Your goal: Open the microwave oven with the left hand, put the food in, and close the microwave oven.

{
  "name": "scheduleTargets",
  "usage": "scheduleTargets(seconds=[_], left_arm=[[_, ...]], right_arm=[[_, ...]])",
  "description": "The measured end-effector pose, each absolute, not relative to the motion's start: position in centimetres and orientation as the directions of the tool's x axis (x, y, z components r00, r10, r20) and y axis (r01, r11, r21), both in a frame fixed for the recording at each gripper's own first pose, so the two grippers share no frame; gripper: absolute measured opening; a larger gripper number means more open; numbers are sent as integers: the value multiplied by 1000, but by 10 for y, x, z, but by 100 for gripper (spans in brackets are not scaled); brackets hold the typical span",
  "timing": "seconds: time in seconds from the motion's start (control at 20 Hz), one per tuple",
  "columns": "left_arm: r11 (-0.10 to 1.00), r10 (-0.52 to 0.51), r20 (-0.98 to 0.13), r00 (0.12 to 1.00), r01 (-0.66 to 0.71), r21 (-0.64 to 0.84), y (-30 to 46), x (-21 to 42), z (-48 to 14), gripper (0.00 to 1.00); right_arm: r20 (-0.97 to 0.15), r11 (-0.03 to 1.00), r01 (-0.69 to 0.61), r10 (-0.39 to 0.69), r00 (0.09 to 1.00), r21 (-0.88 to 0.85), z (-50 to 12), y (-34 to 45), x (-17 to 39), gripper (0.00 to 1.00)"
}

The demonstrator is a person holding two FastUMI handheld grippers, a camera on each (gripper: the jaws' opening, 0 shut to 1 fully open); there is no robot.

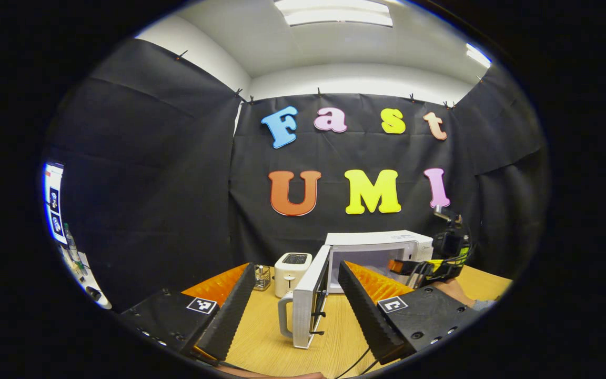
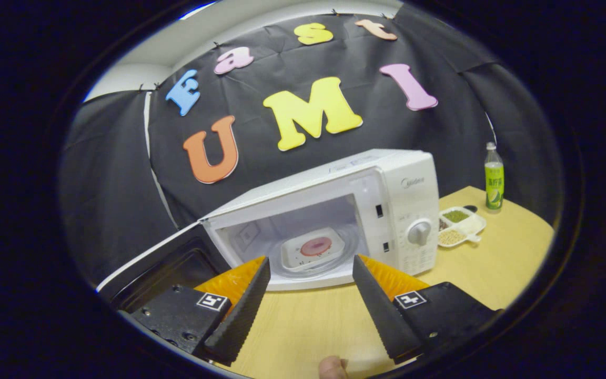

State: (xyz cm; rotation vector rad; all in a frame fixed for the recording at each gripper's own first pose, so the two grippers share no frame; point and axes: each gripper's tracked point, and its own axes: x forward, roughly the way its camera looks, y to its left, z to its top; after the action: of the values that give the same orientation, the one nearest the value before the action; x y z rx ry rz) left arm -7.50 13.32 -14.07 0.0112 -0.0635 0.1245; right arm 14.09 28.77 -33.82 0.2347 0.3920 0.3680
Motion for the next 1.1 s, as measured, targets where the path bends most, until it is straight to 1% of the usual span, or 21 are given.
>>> scheduleTargets(seconds=[0.05, 0.1, 0.15, 0.2, 0.25, 0.3, 0.35, 0.4, 0.45, 0.55, 0.6, 0.65, 0.7, 0.75, 0.8, 0.85, 0.95, 1.0, 1.1], left_arm=[[992, 123, 59, 991, -123, 4, 135, -76, -140, 95], [993, 114, 46, 992, -115, 6, 136, -76, -140, 85], [995, 102, 30, 994, -102, 5, 137, -75, -142, 94], [995, 96, 28, 995, -96, 6, 140, -72, -140, 82], [996, 89, 33, 996, -89, 12, 142, -71, -136, 81], [995, 101, 34, 994, -101, 22, 148, -68, -134, 88], [993, 115, 36, 993, -117, 34, 156, -64, -135, 86], [991, 124, 40, 991, -126, 46, 160, -60, -135, 70], [990, 127, 37, 991, -129, 62, 161, -59, -138, 77], [983, 145, 30, 989, -147, 106, 170, -51, -147, 40], [975, 168, 42, 985, -173, 138, 177, -49, -148, 29], [968, 185, 46, 982, -190, 164, 186, -46, -153, 24], [968, 179, 38, 983, -183, 171, 188, -41, -161, 19], [971, 183, 19, 983, -184, 155, 192, -34, -172, 19], [978, 171, -17, 985, -167, 128, 193, -29, -184, 9], [984, 153, -52, 987, -148, 96, 193, -26, -198, 4], [992, 119, -106, 987, -115, 44, 198, -11, -221, 2], [994, 113, -105, 988, -111, 21, 202, -2, -227, 0], [996, 79, -140, 987, -84, -26, 207, 12, -252, 0]], right_arm=[[-316, 913, -311, 387, 866, 265, -322, 270, 131, 89], [-299, 918, -316, 379, 876, 238, -308, 254, 120, 90], [-282, 919, -334, 385, 879, 211, -294, 240, 107, 100], [-261, 916, -354, 394, 881, 189, -278, 226, 92, 89], [-244, 915, -367, 400, 884, 170, -264, 210, 74, 100], [-231, 919, -366, 391, 891, 142, -255, 193, 64, 100], [-217, 927, -356, 374, 902, 117, -243, 173, 53, 100], [-207, 936, -338, 352, 913, 99, -233, 150, 41, 100], [-185, 943, -323, 333, 924, 86, -222, 130, 31, 100], [-161, 950, -297, 309, 938, 91, -207, 98, 14, 100], [-151, 951, -292, 305, 940, 101, -200, 86, 7, 100], [-154, 948, -299, 314, 937, 113, -197, 78, -1, 100], [-163, 941, -314, 332, 929, 124, -195, 72, -9, 100], [-170, 936, -325, 345, 923, 138, -193, 66, -14, 100], [-172, 935, -324, 346, 922, 146, -190, 57, -19, 100], [-171, 937, -317, 340, 925, 148, -185, 49, -22, 100], [-153, 943, -299, 320, 935, 145, -174, 34, -29, 100], [-137, 946, -293, 312, 940, 140, -167, 28, -32, 100], [-110, 951, -286, 299, 948, 120, -154, 21, -39, 100]])
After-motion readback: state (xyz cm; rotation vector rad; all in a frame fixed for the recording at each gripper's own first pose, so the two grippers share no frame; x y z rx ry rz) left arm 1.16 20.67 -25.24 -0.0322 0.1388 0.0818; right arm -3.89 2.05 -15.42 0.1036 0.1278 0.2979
